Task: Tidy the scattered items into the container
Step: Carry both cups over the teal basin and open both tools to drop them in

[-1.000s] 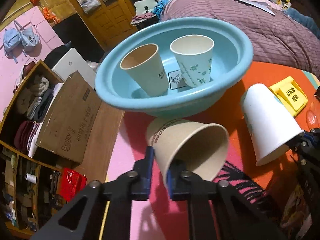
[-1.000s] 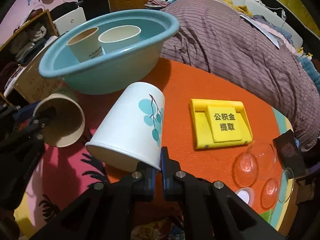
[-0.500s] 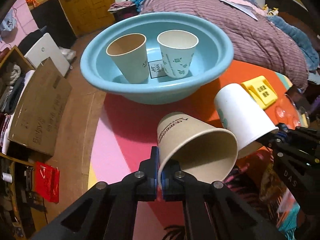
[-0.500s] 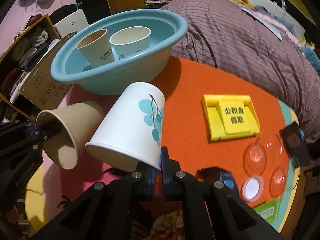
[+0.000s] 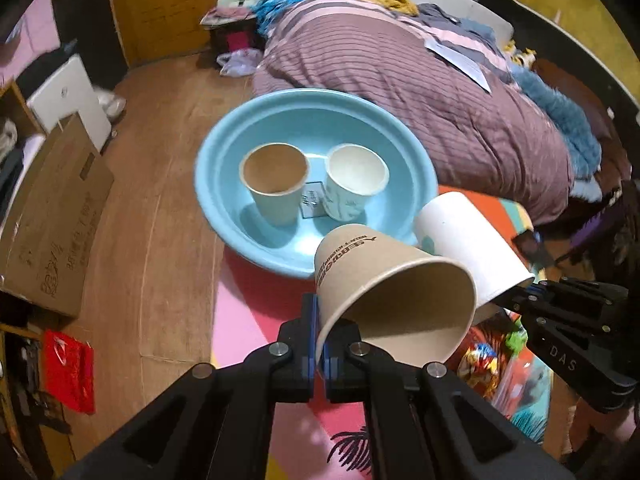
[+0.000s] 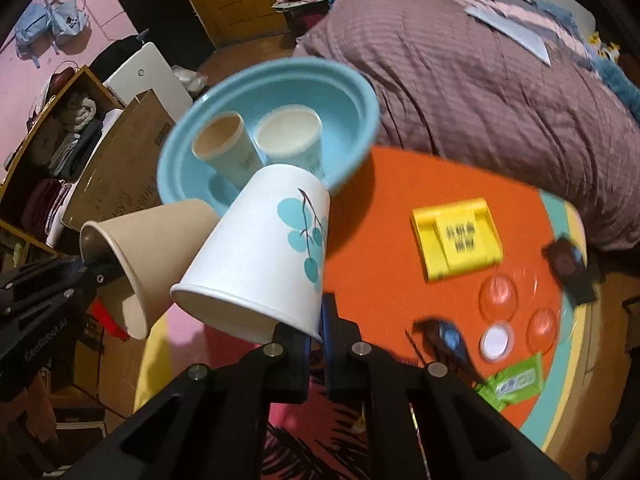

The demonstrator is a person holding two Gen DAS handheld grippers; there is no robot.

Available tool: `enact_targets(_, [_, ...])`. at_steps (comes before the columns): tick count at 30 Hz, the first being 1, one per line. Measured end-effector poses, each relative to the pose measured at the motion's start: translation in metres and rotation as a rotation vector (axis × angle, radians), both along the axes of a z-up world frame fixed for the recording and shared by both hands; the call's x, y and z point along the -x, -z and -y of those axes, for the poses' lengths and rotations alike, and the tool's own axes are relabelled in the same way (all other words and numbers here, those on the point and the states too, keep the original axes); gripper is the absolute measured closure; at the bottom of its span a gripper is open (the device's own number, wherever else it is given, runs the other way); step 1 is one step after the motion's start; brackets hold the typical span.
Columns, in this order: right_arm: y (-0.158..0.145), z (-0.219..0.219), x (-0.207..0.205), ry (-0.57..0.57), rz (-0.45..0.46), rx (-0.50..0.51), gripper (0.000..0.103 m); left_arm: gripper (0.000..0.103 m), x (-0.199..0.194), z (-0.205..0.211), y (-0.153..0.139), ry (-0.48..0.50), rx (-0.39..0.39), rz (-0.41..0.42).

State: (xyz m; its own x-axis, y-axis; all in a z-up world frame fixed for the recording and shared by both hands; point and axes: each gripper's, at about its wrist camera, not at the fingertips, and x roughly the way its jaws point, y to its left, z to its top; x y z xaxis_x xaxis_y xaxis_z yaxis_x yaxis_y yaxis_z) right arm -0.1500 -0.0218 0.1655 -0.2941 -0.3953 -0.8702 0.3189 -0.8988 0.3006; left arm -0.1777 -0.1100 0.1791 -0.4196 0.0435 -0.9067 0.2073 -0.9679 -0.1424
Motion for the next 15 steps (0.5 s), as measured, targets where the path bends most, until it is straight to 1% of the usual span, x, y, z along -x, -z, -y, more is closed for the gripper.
enact_targets(1, [-0.006,0.006,0.005,-0.003,-0.006,-0.016,0.099,0.101,0.004,0.008,-0.001,-0.010,-0.013,0.007])
enact_targets(3, [-0.015,0.016,0.016,0.001,0.001,-0.026,0.099,0.101,0.011,0.019,-0.005,-0.010,0.013,0.003])
enact_targets(5, [-0.018,0.024,0.028,0.006,0.015,-0.030,0.099,0.101,0.020,0.029,-0.010,-0.007,0.035,-0.007])
enact_targets(9, [-0.019,0.041,0.050,0.018,0.049,-0.043,0.099,0.101,0.046,0.045,-0.013,0.020,0.051,-0.009])
enact_targets(11, [-0.018,0.049,0.061,0.027,0.063,-0.057,0.099,0.101,0.064,0.051,-0.010,0.046,0.049,0.012])
enact_targets(15, [-0.014,0.059,0.087,0.053,0.113,-0.073,0.099,0.101,0.094,0.063,0.001,0.100,0.045,0.080])
